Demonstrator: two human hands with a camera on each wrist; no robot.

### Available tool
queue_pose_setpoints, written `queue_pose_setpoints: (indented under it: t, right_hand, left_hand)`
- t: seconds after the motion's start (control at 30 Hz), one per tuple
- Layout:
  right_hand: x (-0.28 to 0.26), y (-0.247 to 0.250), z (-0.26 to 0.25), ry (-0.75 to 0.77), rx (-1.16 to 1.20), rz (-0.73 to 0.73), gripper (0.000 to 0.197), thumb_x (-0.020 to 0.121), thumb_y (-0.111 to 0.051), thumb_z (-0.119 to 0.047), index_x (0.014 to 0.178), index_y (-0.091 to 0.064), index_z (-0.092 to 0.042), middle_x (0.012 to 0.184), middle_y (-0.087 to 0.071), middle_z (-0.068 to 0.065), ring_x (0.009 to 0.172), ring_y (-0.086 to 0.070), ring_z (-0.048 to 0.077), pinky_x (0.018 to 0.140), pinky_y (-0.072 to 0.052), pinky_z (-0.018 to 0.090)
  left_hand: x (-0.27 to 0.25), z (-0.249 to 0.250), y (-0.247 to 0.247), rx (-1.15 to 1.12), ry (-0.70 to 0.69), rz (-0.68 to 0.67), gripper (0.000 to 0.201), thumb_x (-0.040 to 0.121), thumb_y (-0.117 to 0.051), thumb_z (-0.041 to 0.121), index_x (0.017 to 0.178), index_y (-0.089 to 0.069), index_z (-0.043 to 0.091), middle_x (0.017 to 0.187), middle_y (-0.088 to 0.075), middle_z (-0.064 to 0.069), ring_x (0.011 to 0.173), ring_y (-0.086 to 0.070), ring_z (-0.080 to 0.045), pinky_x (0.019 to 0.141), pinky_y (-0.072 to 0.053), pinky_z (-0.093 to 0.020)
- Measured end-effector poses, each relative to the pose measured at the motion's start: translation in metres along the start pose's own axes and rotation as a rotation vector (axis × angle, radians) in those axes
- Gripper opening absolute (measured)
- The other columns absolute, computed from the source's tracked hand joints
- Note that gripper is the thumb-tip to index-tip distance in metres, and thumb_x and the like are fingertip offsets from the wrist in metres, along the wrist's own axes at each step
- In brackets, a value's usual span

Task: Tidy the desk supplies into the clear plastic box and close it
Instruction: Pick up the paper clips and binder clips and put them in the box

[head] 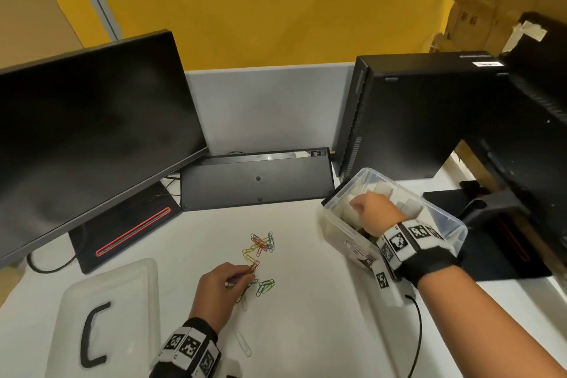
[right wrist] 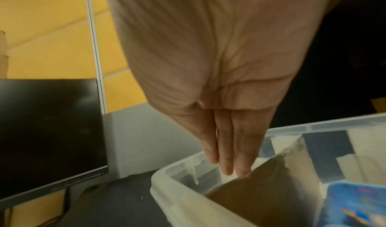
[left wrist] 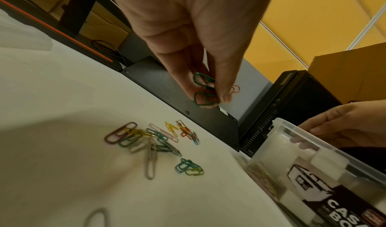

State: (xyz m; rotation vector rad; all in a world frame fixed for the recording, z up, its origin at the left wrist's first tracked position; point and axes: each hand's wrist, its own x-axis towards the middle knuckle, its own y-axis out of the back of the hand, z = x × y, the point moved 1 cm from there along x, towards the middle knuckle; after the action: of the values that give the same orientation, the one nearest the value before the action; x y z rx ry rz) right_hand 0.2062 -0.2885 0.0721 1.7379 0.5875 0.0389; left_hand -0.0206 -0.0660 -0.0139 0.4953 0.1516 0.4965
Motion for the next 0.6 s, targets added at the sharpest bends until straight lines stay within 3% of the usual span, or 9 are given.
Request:
queue_pose_setpoints:
  t: [0.1, 0.2, 0.3, 0.37, 0.4, 0.5, 0.6]
  right_hand:
    - [-0.029, -0.001, 0.031, -0.026, 0.218, 0.233, 0.030, 0.098, -0.042, -0.017, 0.123, -0.059, -0.017, 0.119, -0.060, 0.004, 0.107, -0.055, 0.020, 0.094, -0.044, 0.032]
    - [-0.052, -0.017, 0.069, -0.092, 0.178, 0.399, 0.036, 0.097, -0.045, -0.023, 0.131, -0.050, -0.014, 0.136, -0.048, 0.006, 0.126, -0.043, 0.021, 0.106, -0.035, 0.036]
    - [-0.066, -0.042, 0.100, -0.225, 0.054, 0.465, 0.053, 0.094, -0.050, -0.034, 0.139, -0.039, -0.010, 0.150, -0.032, 0.010, 0.141, -0.023, 0.027, 0.116, -0.023, 0.043]
    - [-0.068, -0.056, 0.112, -0.283, 0.126, 0.443, 0.063, 0.093, -0.050, -0.036, 0.145, -0.029, -0.007, 0.156, -0.018, 0.011, 0.146, -0.008, 0.027, 0.118, -0.014, 0.043]
    - [-0.067, -0.062, 0.115, -0.293, 0.176, 0.436, 0.065, 0.094, -0.049, -0.037, 0.147, -0.024, -0.007, 0.158, -0.013, 0.009, 0.147, -0.002, 0.025, 0.117, -0.010, 0.040]
    - [-0.065, -0.067, 0.117, -0.285, 0.223, 0.448, 0.067, 0.095, -0.047, -0.037, 0.149, -0.019, -0.009, 0.159, -0.007, 0.005, 0.147, 0.005, 0.020, 0.114, -0.004, 0.034]
    - [-0.065, -0.066, 0.115, -0.287, 0.239, 0.450, 0.065, 0.095, -0.047, -0.036, 0.149, -0.020, -0.009, 0.159, -0.008, 0.004, 0.147, 0.006, 0.018, 0.115, -0.006, 0.036]
  left_hand:
    - [0.001, 0.012, -0.011, -0.021, -0.002, -0.015, 0.013, 0.078, -0.075, 0.011, 0.086, -0.076, 0.021, 0.075, -0.071, 0.012, 0.079, -0.063, 0.001, 0.064, -0.045, -0.004]
    - [0.017, 0.042, -0.026, -0.043, -0.076, -0.029, 0.013, 0.077, -0.075, 0.010, 0.086, -0.076, 0.021, 0.076, -0.071, 0.010, 0.077, -0.064, -0.001, 0.065, -0.046, -0.006]
    - [0.047, 0.087, -0.053, 0.011, -0.244, -0.043, 0.010, 0.078, -0.075, 0.013, 0.087, -0.076, 0.018, 0.078, -0.069, 0.007, 0.074, -0.062, -0.002, 0.066, -0.046, -0.007]
    - [0.067, 0.119, -0.074, 0.081, -0.348, -0.080, 0.013, 0.082, -0.072, 0.020, 0.093, -0.075, 0.019, 0.080, -0.066, 0.007, 0.070, -0.059, -0.001, 0.067, -0.047, -0.013]
    - [0.075, 0.135, -0.086, 0.157, -0.399, -0.115, 0.016, 0.085, -0.068, 0.024, 0.098, -0.074, 0.021, 0.082, -0.065, 0.007, 0.072, -0.058, -0.001, 0.069, -0.047, -0.016]
    - [0.100, 0.162, -0.123, 0.575, -0.500, -0.274, 0.025, 0.093, -0.053, 0.030, 0.110, -0.069, 0.020, 0.098, -0.063, -0.002, 0.088, -0.060, -0.017, 0.079, -0.048, -0.029]
    - [0.114, 0.173, -0.150, 0.959, -0.468, -0.460, 0.027, 0.093, -0.053, 0.021, 0.115, -0.064, 0.009, 0.111, -0.063, -0.012, 0.098, -0.063, -0.030, 0.086, -0.050, -0.037]
